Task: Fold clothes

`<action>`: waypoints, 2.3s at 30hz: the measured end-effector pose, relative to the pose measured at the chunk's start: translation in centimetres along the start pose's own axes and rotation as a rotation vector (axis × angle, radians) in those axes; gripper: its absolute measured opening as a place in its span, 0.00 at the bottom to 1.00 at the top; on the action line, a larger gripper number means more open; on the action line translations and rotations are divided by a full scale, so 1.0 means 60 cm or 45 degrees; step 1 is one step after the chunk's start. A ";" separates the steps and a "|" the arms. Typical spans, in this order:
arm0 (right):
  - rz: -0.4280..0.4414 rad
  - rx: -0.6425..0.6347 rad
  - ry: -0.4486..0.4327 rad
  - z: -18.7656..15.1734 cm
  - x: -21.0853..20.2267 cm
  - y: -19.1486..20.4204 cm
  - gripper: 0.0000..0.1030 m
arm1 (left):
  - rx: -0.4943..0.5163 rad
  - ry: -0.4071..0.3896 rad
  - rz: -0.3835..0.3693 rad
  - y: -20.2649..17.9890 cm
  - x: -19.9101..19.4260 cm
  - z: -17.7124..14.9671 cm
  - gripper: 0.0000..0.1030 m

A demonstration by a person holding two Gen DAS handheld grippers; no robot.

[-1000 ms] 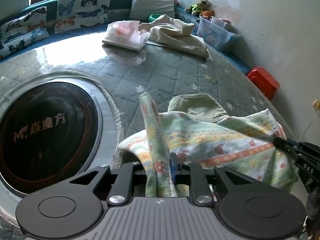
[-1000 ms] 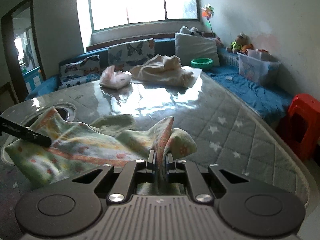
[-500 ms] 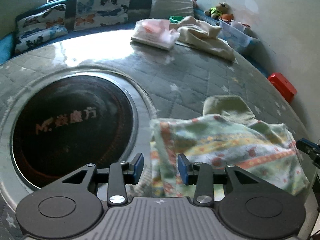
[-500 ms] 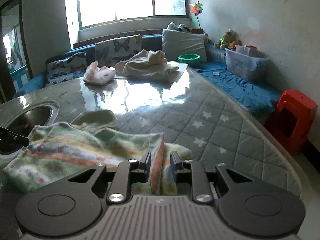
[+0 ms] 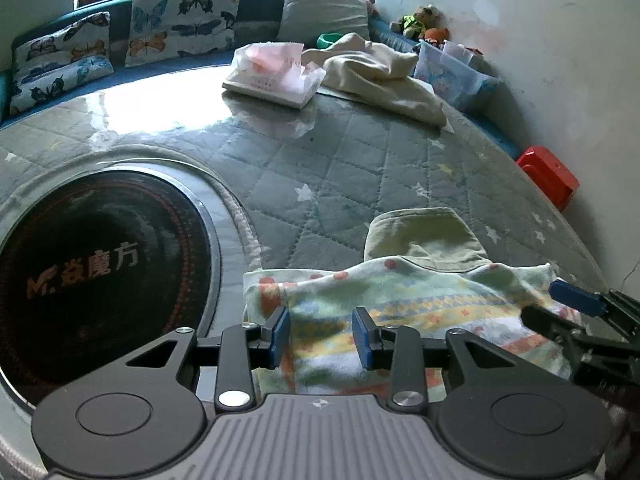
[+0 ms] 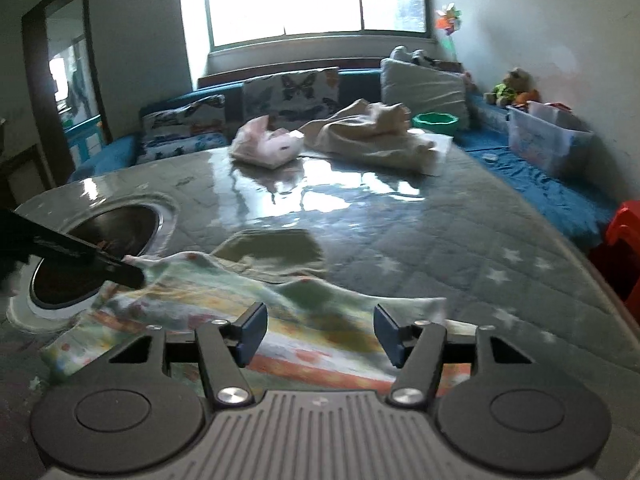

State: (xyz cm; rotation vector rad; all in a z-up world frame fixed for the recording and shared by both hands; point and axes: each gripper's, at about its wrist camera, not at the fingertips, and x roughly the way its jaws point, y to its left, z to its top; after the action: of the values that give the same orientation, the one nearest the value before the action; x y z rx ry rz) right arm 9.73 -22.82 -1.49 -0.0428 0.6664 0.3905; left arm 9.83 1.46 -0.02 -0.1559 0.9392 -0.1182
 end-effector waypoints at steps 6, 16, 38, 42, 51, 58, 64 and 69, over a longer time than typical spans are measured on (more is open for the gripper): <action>0.025 -0.028 0.052 -0.003 0.034 0.024 0.65 | 0.004 0.011 0.028 0.000 0.010 0.006 0.36; 0.035 -0.024 0.048 0.001 0.047 0.030 0.72 | 0.041 -0.004 -0.048 -0.050 0.023 0.029 0.36; 0.095 -0.095 0.045 -0.039 -0.009 0.074 0.82 | 0.086 -0.016 -0.003 -0.054 0.001 -0.014 0.47; 0.096 -0.123 0.041 -0.049 -0.018 0.091 0.83 | 0.119 -0.039 0.004 -0.051 -0.020 -0.040 0.51; 0.117 -0.165 0.028 -0.059 -0.029 0.123 0.85 | 0.124 -0.076 0.045 -0.020 -0.069 -0.109 0.58; 0.133 -0.188 0.015 -0.064 -0.037 0.142 0.87 | 0.059 -0.072 0.087 0.014 -0.086 -0.135 0.68; 0.148 -0.199 0.011 -0.069 -0.044 0.152 0.88 | 0.009 -0.070 0.109 0.035 -0.094 -0.147 0.72; 0.134 -0.233 0.022 -0.073 -0.041 0.159 0.88 | -0.007 -0.071 0.122 0.036 -0.097 -0.151 0.73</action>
State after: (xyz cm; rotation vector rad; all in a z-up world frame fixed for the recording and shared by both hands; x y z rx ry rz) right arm 1.87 -15.51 -2.66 -0.1855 0.6505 0.5524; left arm -0.87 3.85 -1.05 -0.1187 0.8901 -0.0227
